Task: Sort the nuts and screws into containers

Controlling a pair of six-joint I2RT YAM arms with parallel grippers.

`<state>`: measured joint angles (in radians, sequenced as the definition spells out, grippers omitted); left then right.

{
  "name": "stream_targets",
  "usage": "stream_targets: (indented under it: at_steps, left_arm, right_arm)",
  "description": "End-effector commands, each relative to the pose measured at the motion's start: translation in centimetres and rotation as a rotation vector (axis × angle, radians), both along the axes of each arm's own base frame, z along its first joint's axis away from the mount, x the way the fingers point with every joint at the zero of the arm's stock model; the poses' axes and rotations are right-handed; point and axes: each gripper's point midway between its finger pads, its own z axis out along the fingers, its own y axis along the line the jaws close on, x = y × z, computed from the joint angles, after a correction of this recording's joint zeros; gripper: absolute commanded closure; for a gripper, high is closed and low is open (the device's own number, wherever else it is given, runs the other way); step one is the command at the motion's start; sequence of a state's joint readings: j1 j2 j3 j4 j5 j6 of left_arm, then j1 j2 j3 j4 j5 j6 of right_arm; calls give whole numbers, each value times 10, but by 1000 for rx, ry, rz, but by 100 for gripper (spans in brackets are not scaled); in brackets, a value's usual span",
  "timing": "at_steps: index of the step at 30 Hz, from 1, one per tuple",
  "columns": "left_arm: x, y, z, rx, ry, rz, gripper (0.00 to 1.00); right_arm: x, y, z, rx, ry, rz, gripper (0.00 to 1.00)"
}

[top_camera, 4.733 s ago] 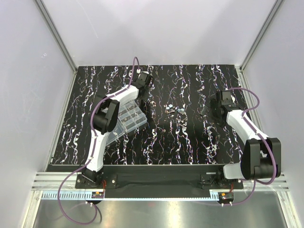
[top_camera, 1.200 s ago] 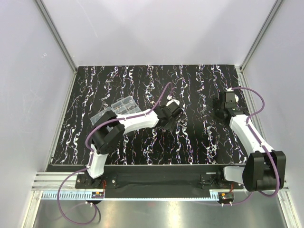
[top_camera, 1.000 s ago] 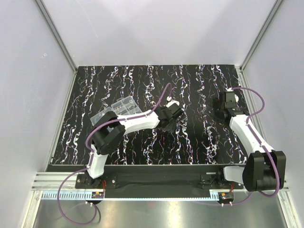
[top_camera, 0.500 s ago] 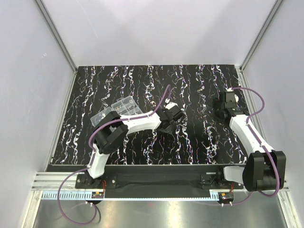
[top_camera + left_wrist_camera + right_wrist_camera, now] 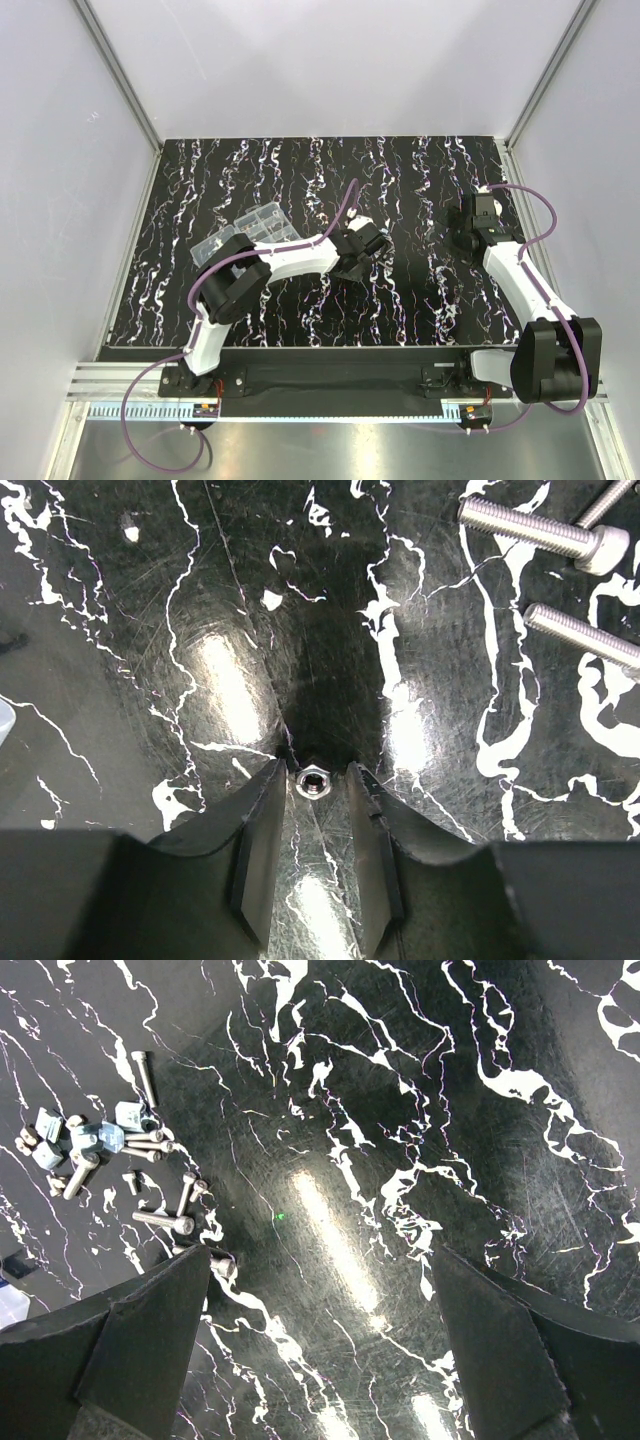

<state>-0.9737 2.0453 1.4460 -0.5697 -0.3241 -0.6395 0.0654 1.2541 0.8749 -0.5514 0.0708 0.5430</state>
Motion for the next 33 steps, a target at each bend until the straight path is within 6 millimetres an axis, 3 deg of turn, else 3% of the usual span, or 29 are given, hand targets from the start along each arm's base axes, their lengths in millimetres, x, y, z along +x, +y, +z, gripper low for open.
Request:
stream_targets:
  at_steps: [1, 7, 14, 17, 23, 27, 29, 31, 32, 33]
  left_arm:
    - [-1, -1, -6, -12, 1, 14, 65]
    - [-1, -2, -9, -19, 9, 19, 78]
    - [2, 4, -3, -7, -21, 23, 84]
    - [7, 4, 11, -16, -61, 23, 84]
    - [17, 12, 58, -46, -146, 32, 84]
    - [25, 38, 88, -78, -192, 84, 83]
    - [32, 63, 90, -58, -202, 135, 83]
    - [43, 89, 105, -83, -230, 202, 83]
    - [41, 104, 98, -71, -217, 225, 83]
    - [43, 117, 104, -86, -226, 258, 83]
  right_arm:
    - [0, -5, 3, -31, -16, -5, 0]
    - [0, -6, 3, -35, -18, -9, 0]
    - [0, -5, 1, -28, -13, -8, 0]
    - [0, -4, 1, -25, -13, -5, 1]
    - [1, -4, 3, -26, -18, -9, 0]
    - [1, -4, 2, -25, -16, -10, 0]
    - [2, -3, 3, -19, -17, -6, 0]
    - [2, -3, 2, -18, -16, -7, 0]
    - [3, -3, 2, -18, -14, -8, 0]
    - [3, -3, 3, -17, -19, -10, 0]
